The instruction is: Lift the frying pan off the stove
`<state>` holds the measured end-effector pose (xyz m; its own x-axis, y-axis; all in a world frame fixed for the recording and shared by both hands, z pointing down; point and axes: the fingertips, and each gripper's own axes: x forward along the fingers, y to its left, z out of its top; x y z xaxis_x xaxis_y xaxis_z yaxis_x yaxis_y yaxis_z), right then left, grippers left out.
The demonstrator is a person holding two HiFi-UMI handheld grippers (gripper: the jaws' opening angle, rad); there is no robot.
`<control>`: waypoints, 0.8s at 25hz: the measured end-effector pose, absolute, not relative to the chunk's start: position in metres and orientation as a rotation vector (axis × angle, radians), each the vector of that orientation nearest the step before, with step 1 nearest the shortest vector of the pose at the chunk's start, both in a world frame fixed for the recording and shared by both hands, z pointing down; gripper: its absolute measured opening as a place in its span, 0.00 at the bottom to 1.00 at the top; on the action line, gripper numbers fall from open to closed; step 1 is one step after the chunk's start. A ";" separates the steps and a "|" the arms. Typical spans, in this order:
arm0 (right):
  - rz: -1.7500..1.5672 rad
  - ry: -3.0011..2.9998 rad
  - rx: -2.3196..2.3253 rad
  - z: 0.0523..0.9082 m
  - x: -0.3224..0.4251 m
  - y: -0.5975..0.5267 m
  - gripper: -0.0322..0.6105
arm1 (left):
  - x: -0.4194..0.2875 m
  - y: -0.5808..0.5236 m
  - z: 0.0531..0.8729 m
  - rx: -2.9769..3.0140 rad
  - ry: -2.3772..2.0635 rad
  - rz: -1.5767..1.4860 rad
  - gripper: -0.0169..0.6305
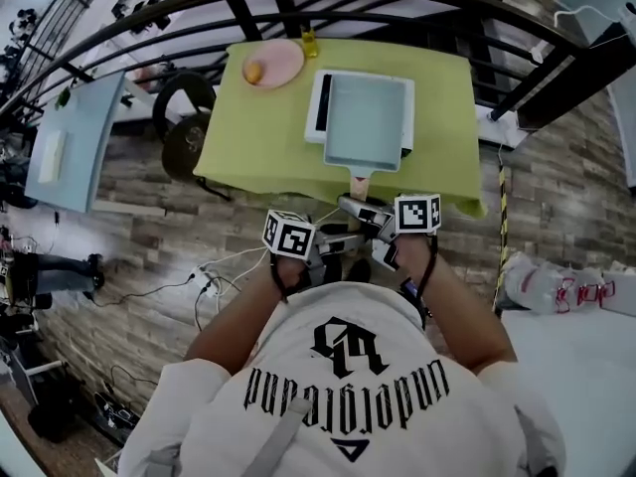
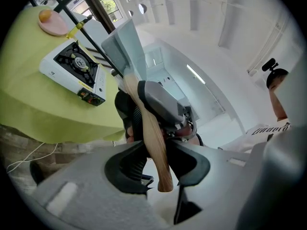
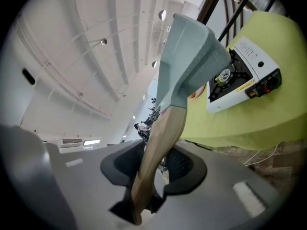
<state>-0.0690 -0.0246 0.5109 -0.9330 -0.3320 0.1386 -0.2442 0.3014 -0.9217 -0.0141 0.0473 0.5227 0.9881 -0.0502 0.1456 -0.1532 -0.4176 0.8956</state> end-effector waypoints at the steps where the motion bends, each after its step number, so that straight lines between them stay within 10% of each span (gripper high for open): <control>1: -1.729 2.468 -0.549 0.512 -0.071 -0.020 0.26 | -0.016 0.052 0.524 2.000 -0.142 0.118 0.24; 20: -1.638 2.415 -0.682 0.495 -0.153 0.085 0.26 | -0.107 0.162 0.509 2.054 -0.009 0.169 0.24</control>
<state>-0.1533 0.0846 0.4951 -0.8864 -0.4437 0.1316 -0.2863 0.3023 -0.9092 -0.1071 0.1622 0.5091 0.9901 0.0661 0.1238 -0.0785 -0.4703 0.8790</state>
